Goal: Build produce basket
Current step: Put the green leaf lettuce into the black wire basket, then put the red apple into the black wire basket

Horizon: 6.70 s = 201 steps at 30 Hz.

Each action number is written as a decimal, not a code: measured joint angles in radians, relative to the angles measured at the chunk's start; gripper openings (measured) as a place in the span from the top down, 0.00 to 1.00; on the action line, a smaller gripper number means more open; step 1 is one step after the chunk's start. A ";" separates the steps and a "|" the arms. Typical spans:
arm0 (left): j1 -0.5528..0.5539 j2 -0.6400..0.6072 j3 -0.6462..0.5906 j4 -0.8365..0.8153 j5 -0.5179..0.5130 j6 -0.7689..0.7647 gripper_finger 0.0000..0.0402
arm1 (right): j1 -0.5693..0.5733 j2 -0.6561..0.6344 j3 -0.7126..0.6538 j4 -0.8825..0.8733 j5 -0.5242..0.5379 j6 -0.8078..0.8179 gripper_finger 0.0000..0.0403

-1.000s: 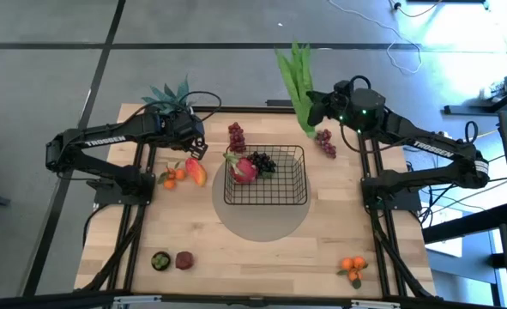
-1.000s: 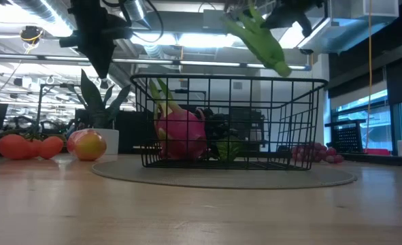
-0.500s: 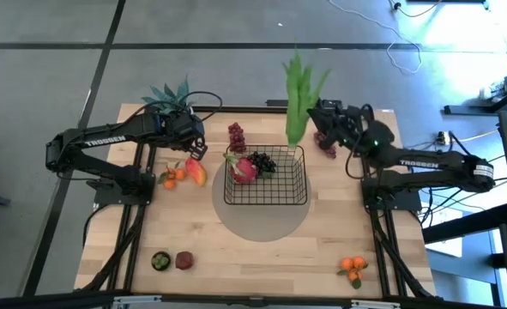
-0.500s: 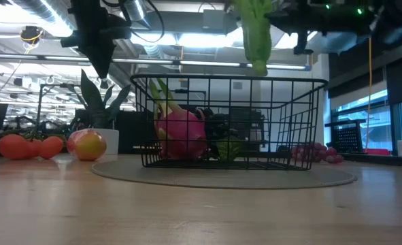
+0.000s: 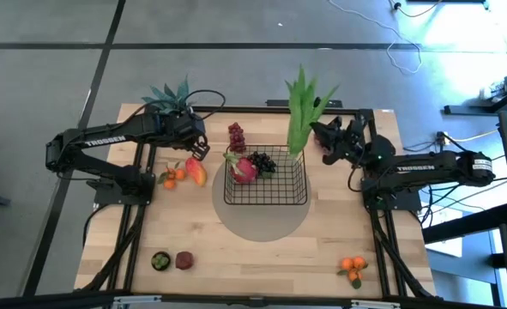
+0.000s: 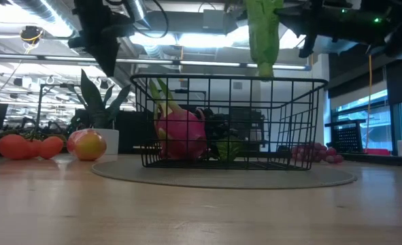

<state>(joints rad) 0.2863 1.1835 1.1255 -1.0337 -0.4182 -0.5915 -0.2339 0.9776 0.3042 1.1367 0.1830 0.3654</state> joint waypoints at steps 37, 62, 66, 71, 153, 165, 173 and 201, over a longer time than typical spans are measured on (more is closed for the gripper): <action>0.002 0.000 0.000 0.040 0.019 0.002 1.00 | 0.088 0.473 0.001 0.041 0.156 0.236 1.00; 0.001 0.000 0.000 0.040 0.019 -0.002 1.00 | 0.087 0.514 0.002 -0.020 0.129 0.238 0.93; 0.002 0.000 0.000 0.040 0.019 -0.002 1.00 | 0.087 0.514 0.002 -0.020 0.128 0.260 0.91; 0.002 0.000 0.000 0.040 0.019 -0.001 1.00 | 0.086 0.514 0.002 -0.019 0.103 0.258 0.85; -0.980 0.053 0.000 0.167 0.452 -0.315 1.00 | 0.308 0.180 0.882 -2.064 -0.305 -0.052 0.79; -1.126 0.211 0.000 0.206 0.420 -0.402 1.00 | 0.344 0.180 0.882 -2.063 -0.309 -0.035 0.79; -1.164 0.214 0.000 0.222 0.368 -0.424 1.00 | 0.344 0.180 0.882 -2.062 -0.309 -0.002 0.79; -1.168 0.213 0.000 0.179 0.208 -0.586 0.84 | 0.344 0.180 0.882 -2.062 -0.308 -0.005 0.79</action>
<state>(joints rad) -0.8814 1.3968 1.1255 -0.8550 -0.2100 -1.1774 0.1101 1.1576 1.1862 -0.9249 -0.1253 0.3606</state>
